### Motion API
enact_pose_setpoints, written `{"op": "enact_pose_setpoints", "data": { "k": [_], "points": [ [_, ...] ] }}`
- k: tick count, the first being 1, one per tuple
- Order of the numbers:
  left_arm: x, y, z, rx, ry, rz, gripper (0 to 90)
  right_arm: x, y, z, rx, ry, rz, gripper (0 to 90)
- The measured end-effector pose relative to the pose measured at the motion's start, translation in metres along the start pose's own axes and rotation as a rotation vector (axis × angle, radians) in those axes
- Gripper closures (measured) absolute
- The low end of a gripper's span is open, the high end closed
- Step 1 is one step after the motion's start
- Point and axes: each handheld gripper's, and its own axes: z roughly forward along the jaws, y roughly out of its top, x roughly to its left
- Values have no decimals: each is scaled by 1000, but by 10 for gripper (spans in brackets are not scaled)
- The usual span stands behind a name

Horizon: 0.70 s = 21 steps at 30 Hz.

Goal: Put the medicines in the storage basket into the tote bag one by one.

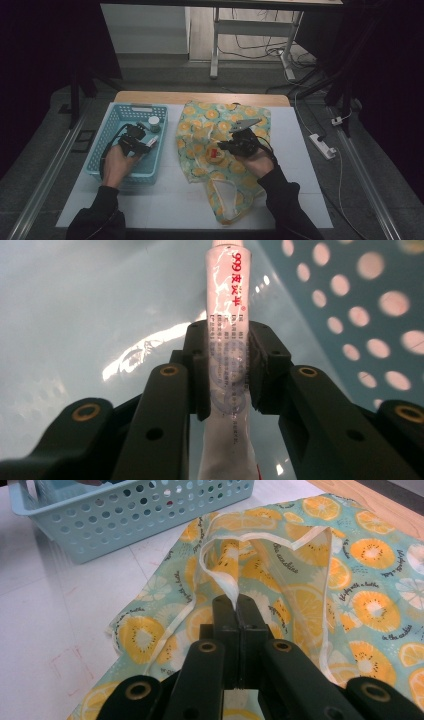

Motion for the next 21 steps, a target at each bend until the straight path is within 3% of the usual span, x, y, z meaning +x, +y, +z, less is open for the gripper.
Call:
{"op": "enact_pose_setpoints", "data": {
  "k": [4,21],
  "points": [
    [1,0,-6,-28,-19,-14,723,-1,0,0,-5,3,3,900],
    [6,-7,-34,-159,-64,2,723,-1,0,-2,-12,4,9,900]
  ]
}}
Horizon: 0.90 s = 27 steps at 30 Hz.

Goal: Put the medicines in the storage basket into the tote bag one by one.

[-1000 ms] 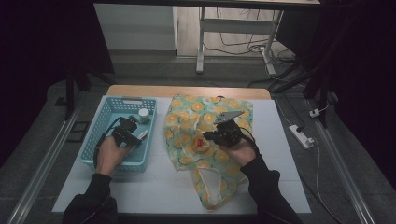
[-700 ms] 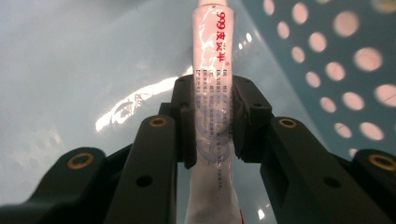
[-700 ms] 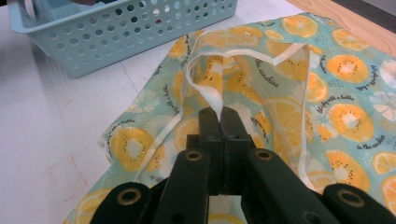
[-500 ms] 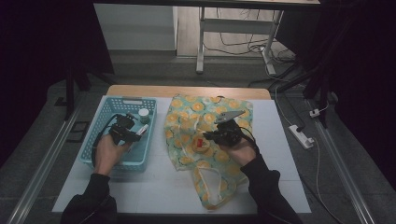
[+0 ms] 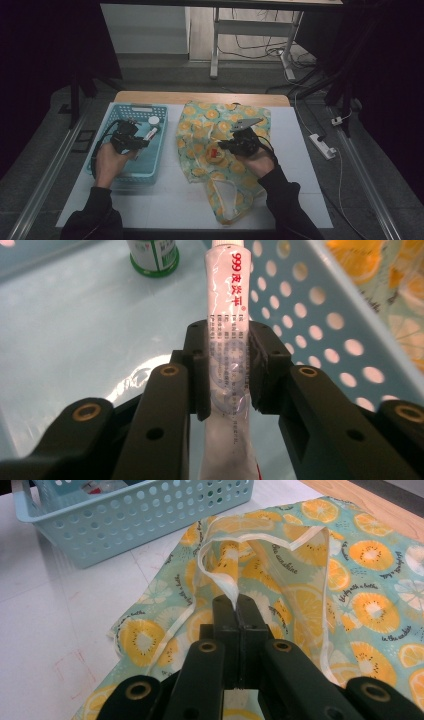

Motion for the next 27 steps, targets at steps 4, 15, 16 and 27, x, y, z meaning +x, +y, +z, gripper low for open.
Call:
{"op": "enact_pose_setpoints", "data": {
  "k": [4,15,16,27],
  "points": [
    [-4,1,-8,-33,-23,31,723,0,0,0,-2,-1,2,900],
    [-15,5,-24,-83,-59,56,723,0,1,-2,-5,-8,-3,900],
    [-16,5,-26,-88,-62,57,723,0,1,-2,-5,-9,-3,900],
    [-38,14,-41,-100,-130,96,723,-1,2,-3,-12,-14,-4,900]
  ]
}}
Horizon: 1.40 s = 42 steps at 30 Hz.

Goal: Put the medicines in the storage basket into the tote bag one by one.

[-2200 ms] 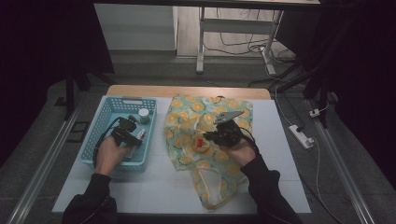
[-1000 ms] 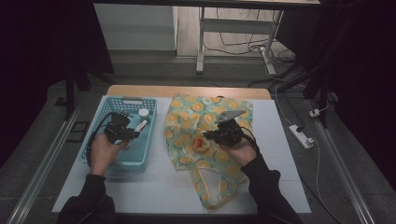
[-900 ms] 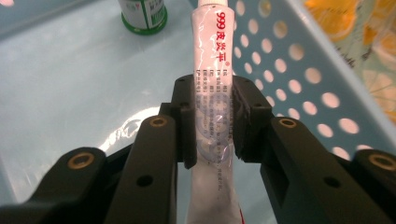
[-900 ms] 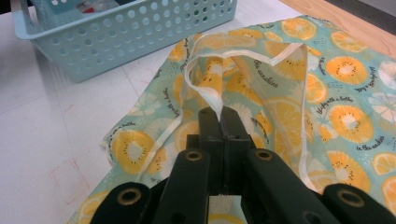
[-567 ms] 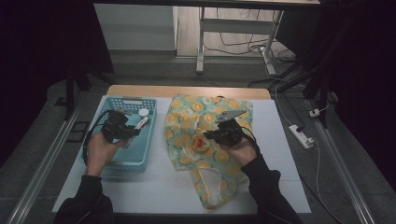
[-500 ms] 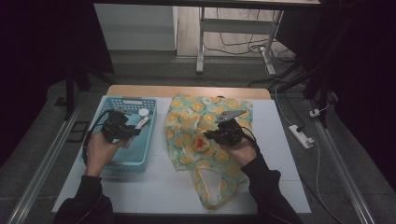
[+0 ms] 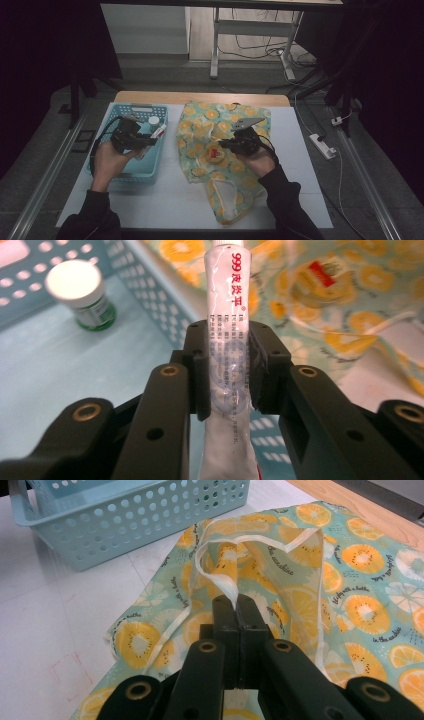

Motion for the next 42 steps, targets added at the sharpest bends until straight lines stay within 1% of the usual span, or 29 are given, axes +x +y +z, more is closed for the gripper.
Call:
{"op": "enact_pose_setpoints", "data": {
  "k": [3,6,8,12,15,17,21,28,36,42],
  "points": [
    [-11,5,-2,-5,-21,20,723,0,0,0,-1,-1,-1,900],
    [-22,10,-1,-4,-39,51,723,0,0,0,-2,-2,-1,900],
    [-30,13,1,2,-50,73,723,0,0,-1,-3,-2,0,900],
    [-43,18,7,14,-83,101,723,0,1,-1,-9,-4,1,900],
    [-51,21,14,26,-110,114,723,0,1,-2,-11,-5,2,900],
    [-56,22,18,33,-131,119,723,0,1,-2,-12,-6,2,900],
    [-63,24,28,50,-151,125,723,-1,1,-2,-13,-7,2,900],
    [-74,26,46,77,-177,139,723,0,1,-1,-15,-7,0,900],
    [-84,28,64,103,-184,150,723,1,1,-1,-19,-6,-2,900],
    [-89,33,77,113,-192,144,722,0,2,-3,-25,-8,1,900]
  ]
}}
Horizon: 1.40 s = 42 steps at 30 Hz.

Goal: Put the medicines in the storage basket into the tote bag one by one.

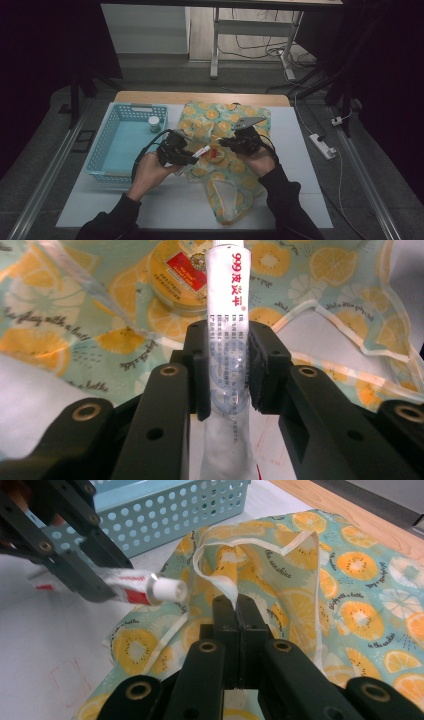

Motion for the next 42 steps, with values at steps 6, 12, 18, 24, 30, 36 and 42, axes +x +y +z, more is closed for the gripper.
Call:
{"op": "enact_pose_setpoints", "data": {
  "k": [6,12,18,24,30,36,42],
  "points": [
    [-3,9,17,5,-1,7,722,0,1,-1,-5,-1,-2,900],
    [-3,17,31,16,3,14,722,0,1,-2,-8,-1,-2,900],
    [2,22,38,8,15,10,722,0,1,-1,-7,-1,-7,900],
    [4,29,45,-3,39,2,722,0,1,-1,-5,-1,-5,900],
    [7,36,52,-16,45,-5,722,0,1,0,-7,-2,-5,900],
    [11,42,59,-27,55,-15,721,0,0,0,-5,-3,-3,900],
    [14,48,64,-41,67,-20,721,-1,0,2,-1,-4,-3,900]
  ]
}}
